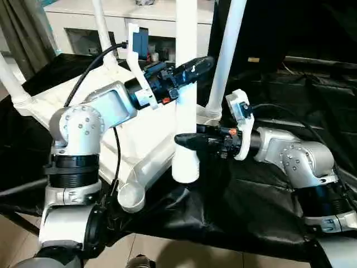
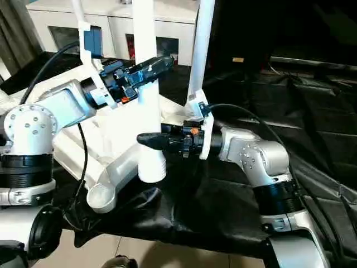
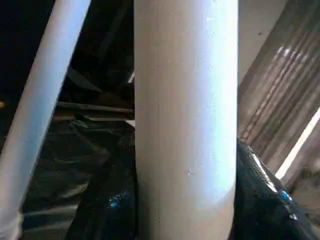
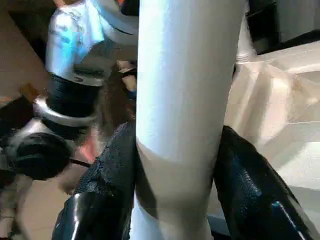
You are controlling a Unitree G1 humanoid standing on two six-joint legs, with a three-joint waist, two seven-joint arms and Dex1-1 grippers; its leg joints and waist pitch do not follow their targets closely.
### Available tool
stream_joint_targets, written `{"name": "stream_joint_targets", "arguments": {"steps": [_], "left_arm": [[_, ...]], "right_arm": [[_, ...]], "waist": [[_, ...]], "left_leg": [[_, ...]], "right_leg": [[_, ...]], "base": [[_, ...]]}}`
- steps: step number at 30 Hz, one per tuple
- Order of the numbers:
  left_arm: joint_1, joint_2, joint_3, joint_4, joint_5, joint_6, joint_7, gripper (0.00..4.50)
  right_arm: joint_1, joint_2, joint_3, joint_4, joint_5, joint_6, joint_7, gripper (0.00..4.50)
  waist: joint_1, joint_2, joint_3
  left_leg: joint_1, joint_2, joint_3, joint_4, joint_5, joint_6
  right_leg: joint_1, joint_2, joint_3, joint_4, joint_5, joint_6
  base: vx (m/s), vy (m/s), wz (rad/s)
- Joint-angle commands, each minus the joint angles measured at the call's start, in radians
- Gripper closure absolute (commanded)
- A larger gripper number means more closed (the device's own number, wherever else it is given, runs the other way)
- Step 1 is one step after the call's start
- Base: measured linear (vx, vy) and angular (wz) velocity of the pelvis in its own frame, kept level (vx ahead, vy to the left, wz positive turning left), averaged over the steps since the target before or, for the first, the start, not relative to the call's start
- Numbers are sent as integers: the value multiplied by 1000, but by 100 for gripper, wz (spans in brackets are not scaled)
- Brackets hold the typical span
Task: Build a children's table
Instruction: Pick table leg
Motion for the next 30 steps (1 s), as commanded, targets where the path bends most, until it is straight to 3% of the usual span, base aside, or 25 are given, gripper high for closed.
{"name": "stream_joint_targets", "arguments": {"steps": [1,2,8,30], "left_arm": [[6,13,-28,-2,79,-48,46,266],[7,7,-34,-12,92,-56,67,269],[11,-1,-58,-47,105,-60,85,271],[24,-22,-89,-64,117,-80,71,271]], "right_arm": [[-13,11,11,6,-21,-16,-31,264],[-14,20,8,14,-23,-5,-53,208],[-8,27,42,24,-79,-20,-97,164],[-38,75,26,98,-112,-32,-149,164]], "waist": [[0,-2,-80],[-2,-6,-80],[-3,-5,-81],[-5,-7,-81]], "left_leg": [[36,1,2,-69,-242,-47],[37,0,2,-70,-249,-48],[36,0,3,-69,-237,-53],[36,1,3,-68,-231,-45]], "right_leg": [[43,-22,4,-63,-161,-181],[43,-22,4,-65,-171,-179],[43,-21,4,-63,-164,-175],[43,-20,4,-61,-146,-183]], "base": [[0,0,0],[0,0,0],[0,0,0],[0,0,0]]}}
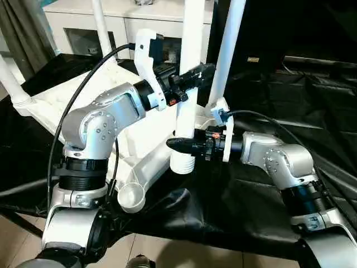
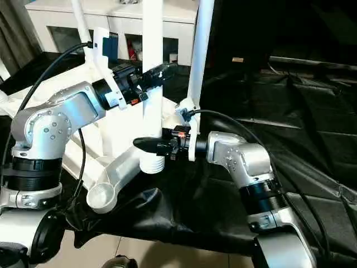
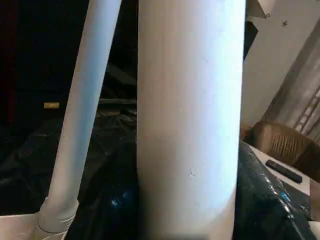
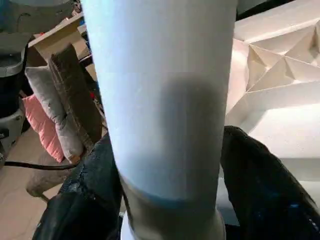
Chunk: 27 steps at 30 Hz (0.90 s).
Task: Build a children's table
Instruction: Pick table leg
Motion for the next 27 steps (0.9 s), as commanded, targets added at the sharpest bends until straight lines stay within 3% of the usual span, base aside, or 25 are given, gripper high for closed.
{"name": "stream_joint_targets", "arguments": {"steps": [1,3,11,19,21,24,27], "left_arm": [[-2,-5,-21,-25,-4,2,-10,271],[-2,-4,-21,-24,-5,2,-11,271],[1,-1,-25,-30,-8,10,-23,271],[-2,6,-38,-11,22,24,10,272],[-1,4,-32,1,24,36,25,216],[6,5,-32,5,23,24,11,200],[20,-40,17,19,21,-85,21,155]], "right_arm": [[-24,-4,-13,7,-13,-14,-17,164],[-28,-5,-12,14,-15,-16,-11,164],[-29,-6,-9,34,-30,-30,-3,242],[-26,-2,-12,35,-32,-43,-2,253],[-25,4,-17,36,-31,-52,-4,254],[-22,15,-29,39,-30,-68,-14,255],[-14,60,-88,38,-2,-101,-64,255]], "waist": [[-3,-6,-81],[-3,-6,-80],[-3,-7,-81],[-3,-2,-82],[-4,-2,-81],[-4,-3,-82],[-4,-6,-81]], "left_leg": [[37,1,3,-68,-230,-45],[37,0,4,-69,-240,-46],[36,0,4,-67,-228,-44],[38,0,3,-68,-238,-47],[38,-1,3,-67,-244,-47],[38,0,3,-68,-243,-48],[35,0,4,-69,-236,-42]], "right_leg": [[43,-20,4,-60,-145,-183],[42,-20,4,-62,-159,-181],[43,-20,4,-60,-146,-179],[42,-19,4,-59,-142,-184],[42,-19,4,-60,-144,-185],[42,-20,4,-61,-148,-186],[42,-23,5,-63,-145,-190]], "base": [[0,0,0],[0,0,0],[0,0,0],[0,0,0],[0,0,0],[0,0,0],[0,0,0]]}}
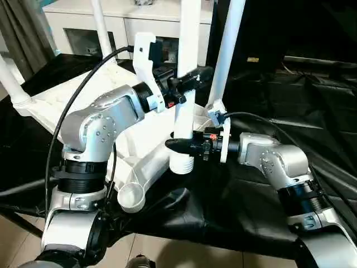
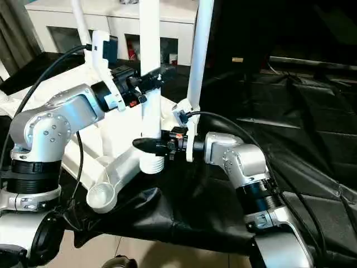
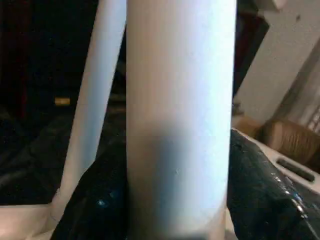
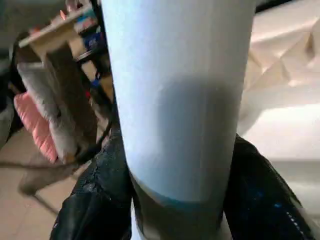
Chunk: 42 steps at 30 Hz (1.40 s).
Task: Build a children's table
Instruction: Pick table leg
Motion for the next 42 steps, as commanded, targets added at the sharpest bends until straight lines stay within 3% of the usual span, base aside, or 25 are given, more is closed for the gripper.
{"name": "stream_joint_targets", "arguments": {"steps": [1,5,6,7,8,11,13,15,16,17,19,20,21,22,23,25,26,27,31,32,35,37,38,41,42], "left_arm": [[12,-34,41,17,-21,-67,5,153],[15,-76,102,28,-59,-102,34,153],[13,-91,126,38,-63,-116,64,153],[13,-91,126,38,-63,-116,64,153],[16,-85,127,50,-43,-128,75,153],[26,-37,106,45,-11,-110,54,153],[49,43,55,10,28,-118,-37,153],[92,200,-51,-61,80,-122,-216,153],[119,294,-106,-104,98,-114,-316,153],[147,395,-158,-144,120,-105,-406,153],[196,567,-239,-192,172,-109,-537,153],[196,567,-239,-192,172,-109,-537,153],[250,724,-319,-206,258,-152,-641,153],[251,727,-320,-206,260,-153,-643,153],[284,813,-362,-205,322,-188,-689,153],[290,833,-371,-205,336,-198,-700,153],[310,888,-394,-213,368,-214,-731,153],[320,916,-408,-218,382,-219,-750,153],[336,966,-453,-215,439,-240,-772,153],[343,983,-496,-190,511,-282,-766,153],[339,967,-527,-156,564,-319,-740,153],[324,909,-549,-99,614,-355,-682,153],[324,909,-549,-99,614,-355,-682,153],[319,857,-592,-19,684,-413,-648,153],[324,860,-610,2,711,-443,-651,153]], "right_arm": [[-9,24,-83,-1,32,-43,-61,255],[-1,62,-127,4,47,-79,-114,256],[7,88,-155,3,60,-105,-146,256],[7,88,-155,3,60,-105,-146,256],[16,109,-176,0,61,-128,-179,256],[25,121,-193,2,30,-170,-232,257],[32,109,-193,15,-18,-213,-272,257],[49,84,-190,5,-33,-217,-265,257],[60,75,-195,-9,-28,-206,-258,257],[74,64,-195,-27,-28,-199,-253,257],[99,43,-186,-60,-31,-190,-241,257],[99,43,-186,-60,-31,-190,-241,257],[121,25,-171,-77,-40,-195,-229,257],[121,25,-171,-77,-40,-195,-229,257],[132,16,-163,-85,-47,-201,-226,257],[134,15,-161,-88,-49,-203,-226,257],[141,12,-159,-99,-47,-201,-227,257],[144,7,-154,-103,-50,-202,-222,257],[151,-1,-140,-105,-60,-207,-209,257],[153,-1,-132,-100,-70,-213,-202,257],[149,2,-129,-94,-73,-218,-199,257],[144,6,-122,-84,-76,-224,-199,257],[144,6,-122,-84,-76,-224,-199,257],[153,9,-113,-88,-80,-231,-202,257],[159,7,-108,-95,-85,-233,-204,257]], "waist": [[-3,-6,-81],[-4,-3,-83],[-3,4,-83],[-5,2,-82],[-3,12,-85],[-7,8,-83],[-5,9,-84],[-8,15,-85],[-12,15,-81],[-8,23,-84],[-8,23,-82],[-16,22,-78],[-11,33,-78],[-11,33,-78],[-14,33,-72],[-17,35,-71],[-17,24,-69],[-16,30,-67],[-17,28,-61],[-20,12,-57],[-18,19,-58],[-23,21,-61],[-21,21,-63],[-27,18,-65],[-29,30,-67]], "left_leg": [[35,0,4,-68,-239,-43],[36,0,3,-69,-243,-45],[36,1,2,-69,-248,-45],[36,0,3,-70,-252,-44],[38,0,0,-69,-256,-44],[39,0,-1,-73,-269,-51],[38,-1,-3,-76,-263,-61],[40,0,-5,-79,-269,-66],[40,0,-2,-80,-271,-68],[46,2,-6,-78,-273,-70],[49,0,-3,-77,-272,-77],[43,-1,1,-81,-277,-72],[52,0,0,-80,-309,-77],[52,0,0,-80,-309,-77],[50,1,-1,-84,-350,-85],[53,2,0,-86,-379,-99],[55,4,1,-86,-398,-104],[50,3,-3,-89,-411,-104],[57,4,-5,-91,-481,-113],[55,3,-5,-92,-495,-109],[56,4,-10,-93,-497,-112],[56,4,-10,-93,-498,-116],[63,3,-9,-90,-507,-118],[57,0,-10,-91,-491,-113],[56,0,-12,-92,-488,-114]], "right_leg": [[43,-24,5,-64,-147,-191],[44,-22,3,-62,-139,-192],[42,-23,4,-60,-132,-196],[41,-22,4,-63,-135,-194],[42,-21,3,-61,-136,-187],[40,-19,2,-64,-151,-172],[39,-20,1,-63,-172,-155],[38,-19,1,-59,-197,-142],[33,-15,2,-60,-191,-146],[32,-16,2,-58,-176,-151],[28,-13,2,-55,-146,-164],[29,-9,3,-51,-140,-169],[24,-12,4,-57,-175,-163],[24,-12,4,-57,-175,-163],[21,-15,7,-60,-233,-153],[18,-19,10,-63,-280,-149],[15,-20,12,-66,-302,-154],[17,-22,11,-65,-332,-149],[8,-25,14,-76,-429,-133],[9,-26,15,-81,-468,-120],[8,-32,16,-82,-521,-99],[6,-28,16,-79,-492,-109],[2,-28,16,-80,-480,-114],[11,-27,14,-76,-445,-123],[13,-28,14,-74,-436,-125]], "base": [[0,0,0],[0,0,0],[0,0,0],[0,0,0],[0,0,0],[0,0,0],[0,0,0],[0,0,0],[0,0,0],[0,0,0],[0,0,0],[0,0,0],[0,0,0],[0,0,0],[0,0,0],[0,0,0],[0,0,0],[0,0,0],[0,0,0],[0,0,0],[0,0,0],[0,0,0],[0,0,0],[0,0,0],[0,0,0]]}}
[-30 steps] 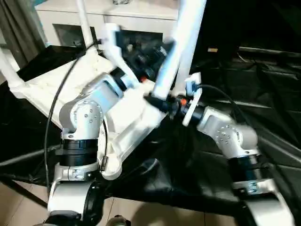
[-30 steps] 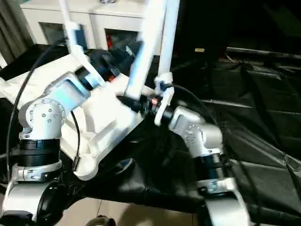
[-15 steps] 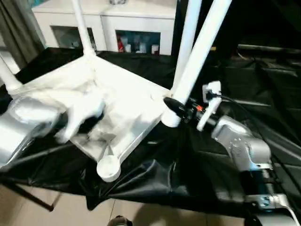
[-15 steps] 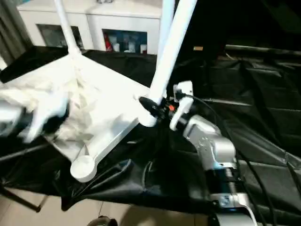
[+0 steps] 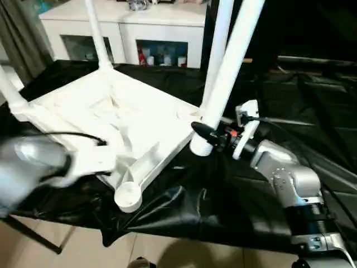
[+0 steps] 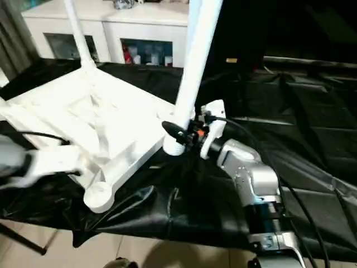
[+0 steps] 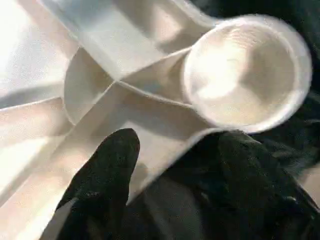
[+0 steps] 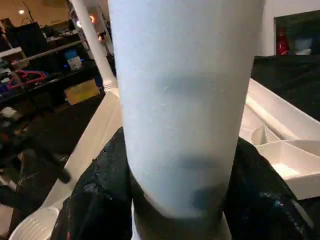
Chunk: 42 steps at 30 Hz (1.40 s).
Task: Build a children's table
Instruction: Pick table leg, then rotate table base
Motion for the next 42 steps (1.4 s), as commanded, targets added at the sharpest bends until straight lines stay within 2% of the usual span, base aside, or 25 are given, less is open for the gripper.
{"name": "stream_joint_targets", "arguments": {"steps": [1,3,4,5,6,8,9,13,14,18,19,20,23,25,26,28,29,31,32,33,34,35,36,37,42], "left_arm": [[-4,1,-29,49,62,-47,20,153],[-5,-3,-33,68,79,-59,34,153],[-12,-10,-39,102,104,-85,54,153],[-12,-10,-39,102,104,-85,54,153],[-20,-17,-56,160,138,-121,68,153],[-21,-23,-61,185,151,-133,70,153],[-21,-31,-63,208,162,-144,75,153],[-22,-54,-53,224,159,-140,81,153],[-25,-76,-38,219,132,-122,63,182],[-33,-109,-21,199,87,-74,24,208],[-34,-112,-20,197,84,-70,21,208],[-39,-119,-19,200,84,-67,20,232],[-72,-177,-15,229,85,-44,23,255],[-97,-242,1,243,59,5,35,269],[-107,-280,14,245,33,37,42,273],[-114,-312,28,241,11,71,46,278],[-118,-337,40,235,-9,99,49,284],[-123,-371,55,229,-35,144,60,304],[-132,-413,75,231,-54,197,88,304],[-132,-413,75,231,-54,197,88,304],[-139,-443,90,235,-61,233,106,323],[-139,-443,90,235,-61,233,106,329],[-148,-487,114,253,-66,264,146,334],[-153,-512,126,266,-59,277,167,334],[-158,-577,143,291,-36,320,267,368]], "right_arm": [[6,-5,3,-25,-10,-18,-1,257],[9,-6,3,-29,-11,-18,-2,257],[11,-5,1,-33,-12,-17,-5,257],[11,-5,1,-33,-12,-17,-5,257],[20,-5,-1,-43,-13,-13,-8,257],[25,-6,0,-48,-13,-12,-9,257],[32,-9,1,-53,-13,-12,-9,257],[36,-15,-2,-50,-13,-16,-11,257],[36,-16,-5,-39,-15,-22,-10,257],[29,-15,-8,-14,-22,-33,-8,257],[29,-15,-8,-12,-22,-34,-8,257],[27,-14,-7,-8,-25,-35,-9,257],[20,-12,1,10,-42,-35,-20,257],[16,-15,2,14,-50,-29,-31,257],[14,-20,-2,13,-51,-24,-36,257],[12,-25,-6,13,-49,-20,-37,257],[11,-29,-10,13,-46,-17,-37,257],[8,-35,-17,19,-43,-13,-38,257],[2,-42,-23,32,-44,-13,-38,257],[2,-42,-23,32,-44,-13,-38,257],[-3,-47,-27,42,-45,-13,-38,257],[-3,-47,-27,42,-45,-13,-38,257],[-13,-50,-32,58,-49,-14,-46,257],[-19,-50,-35,67,-53,-15,-51,257],[-30,-48,-44,89,-60,-4,-75,257]], "waist": [[-7,10,-66],[-8,10,-69],[-9,20,-69],[-11,14,-70],[-13,19,-71],[-14,18,-72],[-16,22,-71],[-15,20,-69],[-15,17,-67],[-11,17,-64],[-11,17,-64],[-10,17,-63],[-6,16,-62],[-3,15,-64],[-6,18,-65],[-6,14,-67],[-9,5,-69],[-14,7,-71],[-16,-2,-73],[-17,-1,-72],[-18,0,-74],[-21,-1,-74],[-23,-5,-74],[-21,-3,-74],[-25,-7,-76]], "left_leg": [[36,0,-9,-89,-485,-110],[38,1,-8,-87,-465,-104],[38,1,-8,-86,-463,-106],[37,0,-7,-85,-457,-104],[37,0,-6,-84,-447,-102],[36,-1,-6,-83,-440,-102],[38,0,-6,-85,-443,-102],[41,1,-6,-84,-474,-99],[41,1,-5,-85,-483,-97],[45,2,-8,-85,-510,-96],[45,2,-8,-85,-514,-97],[45,2,-9,-86,-521,-96],[47,2,-9,-85,-524,-96],[47,2,-9,-85,-516,-98],[46,2,-8,-85,-507,-101],[40,0,-7,-84,-485,-96],[33,-1,-6,-85,-459,-87],[31,-2,-3,-82,-429,-80],[28,-3,0,-79,-398,-70],[28,-4,1,-77,-386,-65],[25,-5,1,-75,-363,-55],[22,-5,1,-74,-344,-50],[23,-6,4,-72,-329,-43],[24,-4,3,-72,-327,-41],[20,-5,3,-72,-296,-30]], "right_leg": [[15,-24,11,-89,-421,-128],[15,-24,12,-85,-386,-144],[15,-23,12,-82,-372,-149],[17,-21,11,-81,-349,-156],[17,-20,11,-80,-322,-164],[20,-20,10,-77,-304,-170],[19,-19,10,-78,-294,-179],[18,-22,10,-80,-332,-183],[17,-23,11,-84,-359,-180],[12,-28,11,-90,-431,-172],[11,-28,11,-92,-442,-169],[10,-28,11,-94,-455,-163],[8,-28,11,-98,-476,-153],[9,-29,11,-96,-468,-153],[10,-27,11,-95,-447,-158],[18,-28,10,-90,-416,-167],[23,-27,9,-89,-394,-171],[25,-25,9,-84,-354,-181],[29,-23,8,-83,-321,-187],[29,-23,9,-84,-313,-191],[32,-25,8,-84,-302,-196],[35,-23,7,-83,-287,-198],[36,-22,8,-83,-285,-197],[35,-23,7,-85,-287,-197],[41,-19,5,-84,-257,-194]], "base": [[0,0,0],[0,0,0],[0,0,0],[0,0,0],[0,0,0],[0,0,0],[0,0,0],[0,0,0],[0,0,0],[0,0,0],[0,0,0],[0,0,0],[0,0,0],[0,0,0],[0,0,0],[0,0,0],[0,0,0],[0,0,0],[0,0,0],[0,0,0],[0,0,0],[0,0,0],[0,0,0],[0,0,0],[0,0,0]]}}
